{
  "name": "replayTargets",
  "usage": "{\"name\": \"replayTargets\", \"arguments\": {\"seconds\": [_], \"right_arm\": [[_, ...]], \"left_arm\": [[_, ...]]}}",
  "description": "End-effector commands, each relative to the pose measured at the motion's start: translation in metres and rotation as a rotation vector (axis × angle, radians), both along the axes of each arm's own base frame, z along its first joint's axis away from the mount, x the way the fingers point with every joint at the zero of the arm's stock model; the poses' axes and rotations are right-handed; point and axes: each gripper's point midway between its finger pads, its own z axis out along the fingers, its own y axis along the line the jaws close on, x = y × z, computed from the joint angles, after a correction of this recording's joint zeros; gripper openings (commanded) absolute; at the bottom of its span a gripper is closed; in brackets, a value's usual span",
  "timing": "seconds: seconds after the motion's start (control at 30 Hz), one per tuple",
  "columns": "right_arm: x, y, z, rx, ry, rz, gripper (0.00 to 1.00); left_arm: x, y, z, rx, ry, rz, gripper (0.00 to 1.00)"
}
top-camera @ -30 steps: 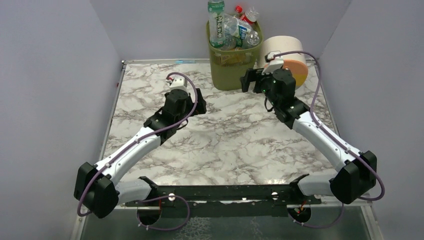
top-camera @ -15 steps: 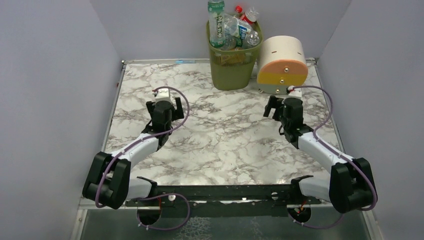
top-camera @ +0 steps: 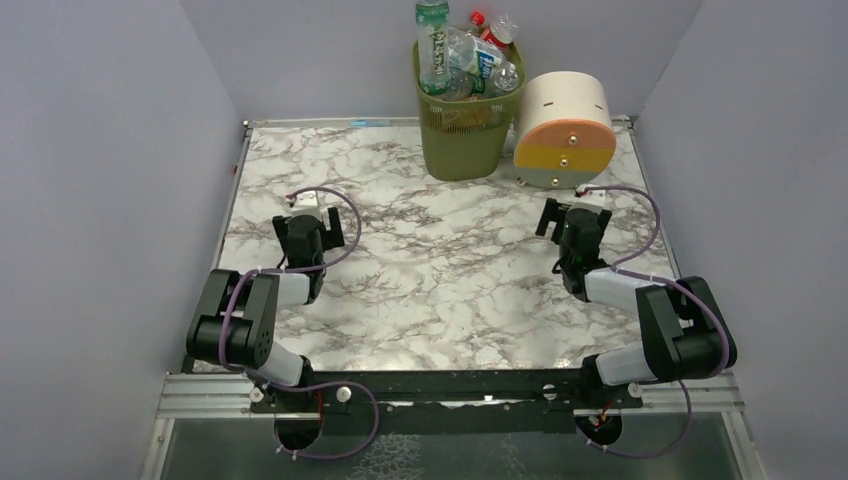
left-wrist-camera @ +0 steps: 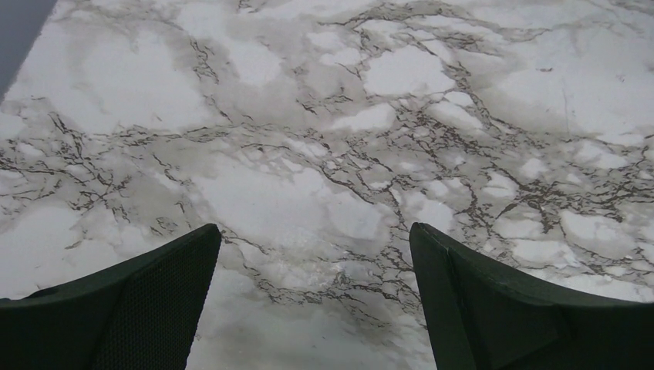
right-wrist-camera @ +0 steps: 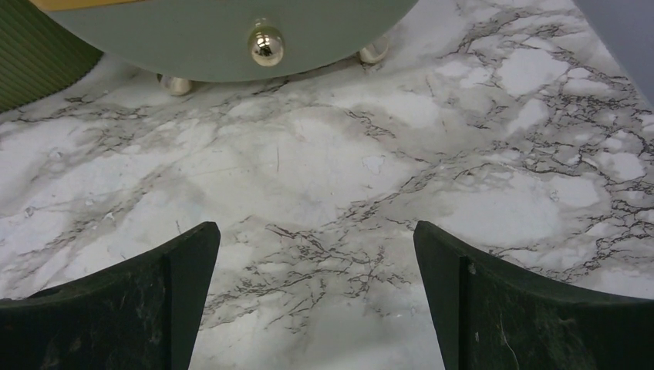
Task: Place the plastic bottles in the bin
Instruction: Reset both arms
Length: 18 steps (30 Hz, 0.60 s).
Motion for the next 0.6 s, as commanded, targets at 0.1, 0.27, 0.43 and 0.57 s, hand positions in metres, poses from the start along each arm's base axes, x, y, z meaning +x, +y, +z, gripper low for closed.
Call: {"name": "replayTargets", "arguments": {"seconds": [0.1,0.27,0.43,0.57], "right_arm": [[0.010,-0.012,0.002,-0.039,-0.092,-0.055,0.99],[0.017,-0.011,-0.009,-0.042,-0.075,-0.056,0.99],[0.024,-0.007,-0.019,-0.056,-0.042,-0.027,0.99],[0.028,0.001,-0.021,-0.078,-0.030,0.031,0.99]], "left_arm": [[0.021,-0.005,0.010,0.057,-0.081,-0.110,0.99],[0.022,-0.006,0.011,0.084,-0.127,-0.145,0.99],[0.020,-0.003,0.010,0.088,-0.150,-0.129,0.99],[0.012,-0.012,0.011,0.090,-0.188,-0.190,0.99]]}}
